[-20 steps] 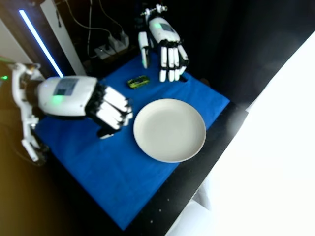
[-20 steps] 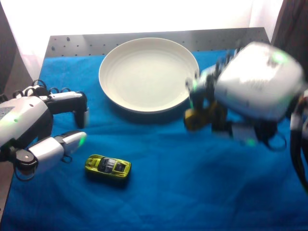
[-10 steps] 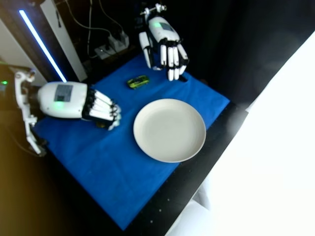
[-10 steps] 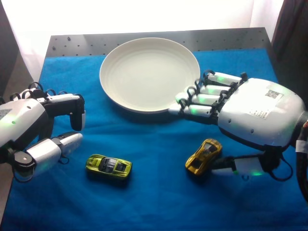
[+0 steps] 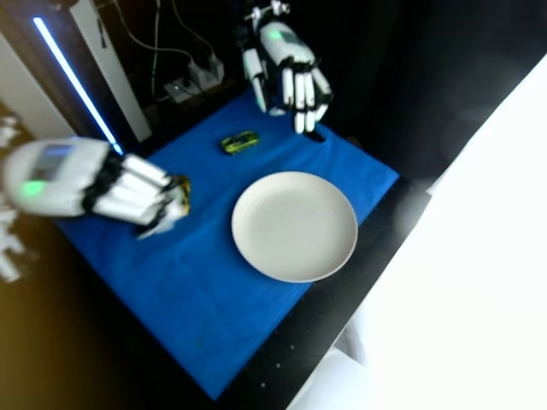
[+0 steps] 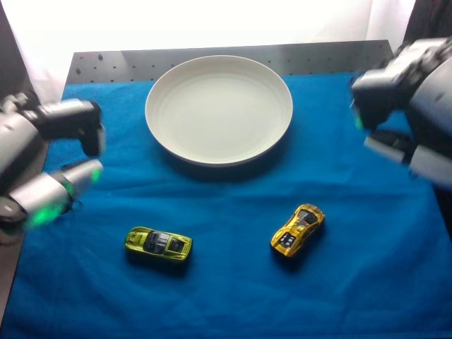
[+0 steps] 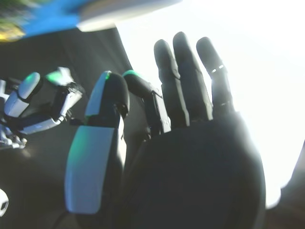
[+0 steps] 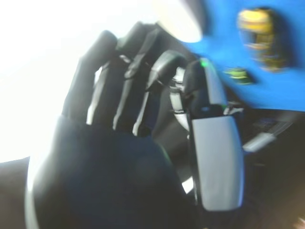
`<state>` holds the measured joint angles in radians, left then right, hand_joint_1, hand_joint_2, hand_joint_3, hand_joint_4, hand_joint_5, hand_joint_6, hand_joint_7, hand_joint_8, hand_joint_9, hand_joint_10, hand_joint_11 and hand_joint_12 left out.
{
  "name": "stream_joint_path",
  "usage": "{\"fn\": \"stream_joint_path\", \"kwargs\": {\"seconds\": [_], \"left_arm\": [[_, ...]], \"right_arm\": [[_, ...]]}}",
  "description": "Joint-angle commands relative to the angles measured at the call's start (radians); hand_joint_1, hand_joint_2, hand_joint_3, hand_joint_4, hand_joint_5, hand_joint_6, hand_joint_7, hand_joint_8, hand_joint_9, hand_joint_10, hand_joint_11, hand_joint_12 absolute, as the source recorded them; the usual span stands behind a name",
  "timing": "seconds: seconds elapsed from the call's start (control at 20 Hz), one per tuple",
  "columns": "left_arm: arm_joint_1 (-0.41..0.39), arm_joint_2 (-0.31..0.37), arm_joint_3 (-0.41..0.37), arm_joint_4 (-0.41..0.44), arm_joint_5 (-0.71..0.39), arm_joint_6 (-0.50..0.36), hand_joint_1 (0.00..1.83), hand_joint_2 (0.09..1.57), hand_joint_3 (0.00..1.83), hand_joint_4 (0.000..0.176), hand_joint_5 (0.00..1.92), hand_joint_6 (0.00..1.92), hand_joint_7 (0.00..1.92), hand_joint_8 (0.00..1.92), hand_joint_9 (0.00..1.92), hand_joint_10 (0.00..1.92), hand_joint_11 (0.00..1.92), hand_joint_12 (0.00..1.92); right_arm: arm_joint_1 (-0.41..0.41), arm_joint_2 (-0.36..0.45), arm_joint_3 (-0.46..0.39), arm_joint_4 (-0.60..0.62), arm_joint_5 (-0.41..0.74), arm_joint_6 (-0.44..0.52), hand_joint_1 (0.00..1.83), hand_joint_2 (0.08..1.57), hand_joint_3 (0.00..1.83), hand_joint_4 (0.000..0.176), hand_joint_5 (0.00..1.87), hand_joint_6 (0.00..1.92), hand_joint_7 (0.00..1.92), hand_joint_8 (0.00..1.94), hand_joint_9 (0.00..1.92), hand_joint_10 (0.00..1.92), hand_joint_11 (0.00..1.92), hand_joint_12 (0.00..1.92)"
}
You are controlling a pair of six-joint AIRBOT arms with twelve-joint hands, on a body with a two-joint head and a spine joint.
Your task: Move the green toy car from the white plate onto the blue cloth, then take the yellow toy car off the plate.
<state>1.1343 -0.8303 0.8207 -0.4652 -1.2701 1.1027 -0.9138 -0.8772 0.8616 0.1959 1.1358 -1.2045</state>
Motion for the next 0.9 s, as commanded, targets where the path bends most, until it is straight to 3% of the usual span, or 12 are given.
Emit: {"fn": "stream_joint_path", "kwargs": {"seconds": [0.0,0.05,0.1,0.25,0.35,0.4,0.45,0.5,0.6,0.65,0.7,0.85], "left_arm": [[-0.009,0.015,0.006,0.030,-0.190,-0.018,0.63,1.30,0.00,0.049,0.50,0.73,0.76,0.02,0.67,0.20,0.25,1.20],[-0.011,0.027,0.009,0.036,-0.231,-0.034,0.63,1.30,0.00,0.049,0.50,0.73,0.76,0.02,0.67,0.20,0.25,1.20],[-0.012,0.033,0.012,0.039,-0.267,-0.049,0.64,1.28,0.00,0.000,0.60,0.30,0.77,0.01,0.70,0.15,0.32,1.08],[-0.029,0.047,0.038,0.050,-0.385,-0.112,0.71,1.24,0.00,0.000,0.66,0.01,0.80,0.00,0.84,0.03,0.52,0.79],[-0.047,0.047,0.062,0.059,-0.439,-0.149,0.59,1.25,0.00,0.000,0.56,0.00,0.71,0.00,0.77,0.00,0.44,0.85],[-0.057,0.046,0.070,0.066,-0.461,-0.164,0.61,1.24,0.00,0.000,0.53,0.00,0.69,0.00,0.76,0.00,0.48,0.88],[-0.074,0.045,0.077,0.077,-0.462,-0.169,0.56,1.23,0.00,0.000,0.46,0.00,0.60,0.00,0.72,0.00,0.47,0.86],[-0.099,0.042,0.086,0.106,-0.462,-0.169,0.61,1.18,0.00,0.001,0.33,0.00,0.48,0.00,0.64,0.00,0.39,0.73],[-0.135,0.041,0.088,0.147,-0.462,-0.158,0.56,1.14,0.00,0.028,0.23,0.00,0.43,0.00,0.62,0.00,0.44,0.51],[-0.163,0.044,0.086,0.188,-0.462,-0.135,0.52,1.07,0.00,0.102,0.14,0.00,0.34,0.00,0.50,0.00,0.29,0.45],[-0.191,0.045,0.085,0.209,-0.462,-0.119,0.49,1.10,0.00,0.122,0.22,0.01,0.28,0.00,0.36,0.00,0.19,0.38],[-0.222,0.052,0.086,0.228,-0.463,-0.081,0.61,1.17,0.00,0.011,0.60,0.02,0.46,0.00,0.49,0.00,0.22,0.57]], "right_arm": [[0.002,0.005,-0.005,0.002,0.192,0.001,1.22,1.19,0.00,0.000,0.77,1.19,0.92,1.32,0.89,1.50,0.80,1.89],[-0.009,0.013,-0.008,0.021,0.250,0.001,1.22,1.19,0.00,0.000,0.77,1.19,0.92,1.32,0.89,1.50,0.80,1.89],[-0.021,0.020,-0.012,0.036,0.295,0.001,1.24,1.19,0.00,0.000,0.79,1.13,0.93,1.34,0.90,1.52,0.80,1.91],[-0.070,0.039,-0.027,0.098,0.503,0.001,1.19,1.26,0.02,0.000,0.58,1.41,0.85,1.44,0.92,1.42,0.88,1.71],[-0.076,0.044,-0.030,0.107,0.603,0.002,0.98,1.36,0.02,0.000,0.51,1.64,0.70,1.46,0.82,1.38,0.71,1.58],[-0.076,0.046,-0.030,0.109,0.626,0.002,0.86,1.28,0.00,0.000,0.24,1.40,0.51,1.40,0.62,1.39,0.52,1.66],[-0.075,0.046,-0.030,0.109,0.626,0.002,0.81,1.37,0.01,0.000,0.43,1.66,0.43,1.40,0.52,1.43,0.38,1.71],[-0.075,0.046,-0.030,0.109,0.626,0.002,0.69,1.29,0.00,0.016,0.09,1.39,0.21,1.22,0.27,1.30,0.11,1.64],[-0.075,0.049,-0.028,0.106,0.627,0.002,0.61,1.24,0.00,0.000,0.00,1.01,0.18,0.49,0.15,0.76,0.00,1.16],[-0.073,0.060,-0.028,0.086,0.627,0.002,0.31,1.26,0.00,0.036,0.00,0.56,0.14,0.27,0.11,0.61,0.00,1.03],[-0.062,0.075,-0.031,0.065,0.627,0.002,0.15,1.26,0.00,0.117,0.00,0.20,0.14,0.11,0.11,0.38,0.00,0.81],[-0.003,0.109,-0.043,-0.025,0.628,-0.043,0.28,1.41,0.04,0.175,0.23,0.17,0.37,0.09,0.33,0.32,0.00,0.99]]}}
